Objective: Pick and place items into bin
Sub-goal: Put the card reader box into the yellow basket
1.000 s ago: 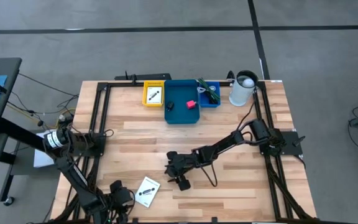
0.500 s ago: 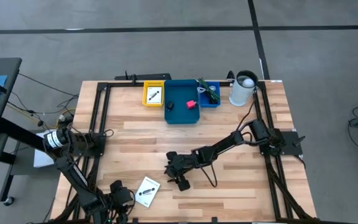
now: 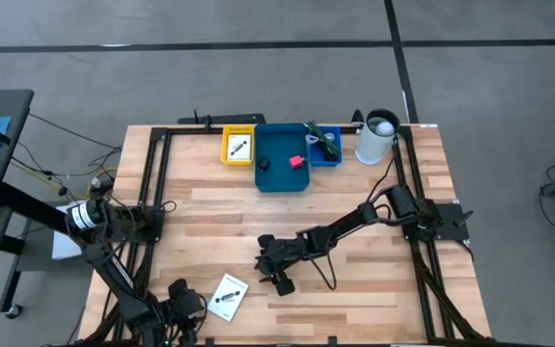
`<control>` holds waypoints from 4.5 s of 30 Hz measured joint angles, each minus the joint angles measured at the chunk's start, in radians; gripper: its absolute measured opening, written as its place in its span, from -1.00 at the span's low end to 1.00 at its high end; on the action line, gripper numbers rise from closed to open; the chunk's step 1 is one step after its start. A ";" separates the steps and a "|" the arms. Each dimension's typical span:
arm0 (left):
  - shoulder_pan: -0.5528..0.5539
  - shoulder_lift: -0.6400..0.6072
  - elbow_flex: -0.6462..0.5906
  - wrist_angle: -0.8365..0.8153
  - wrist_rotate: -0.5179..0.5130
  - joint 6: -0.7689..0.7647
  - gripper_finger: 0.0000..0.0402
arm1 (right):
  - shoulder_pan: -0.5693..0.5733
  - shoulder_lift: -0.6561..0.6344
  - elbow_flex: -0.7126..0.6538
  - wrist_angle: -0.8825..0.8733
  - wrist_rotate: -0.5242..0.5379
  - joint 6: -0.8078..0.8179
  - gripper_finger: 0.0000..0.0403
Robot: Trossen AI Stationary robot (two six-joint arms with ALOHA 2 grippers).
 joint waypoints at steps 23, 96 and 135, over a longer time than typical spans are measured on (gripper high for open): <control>0.046 0.003 -0.003 -0.039 -0.077 0.201 -0.35 | 0.006 0.004 -0.003 0.057 0.001 -0.015 -0.03; 0.050 0.004 -0.002 0.007 -0.168 0.281 -0.66 | 0.031 0.193 0.167 0.203 -0.080 0.010 -0.39; 0.057 0.005 -0.003 0.023 -0.273 0.452 -0.66 | 0.012 0.176 0.167 0.220 -0.084 -0.008 -0.39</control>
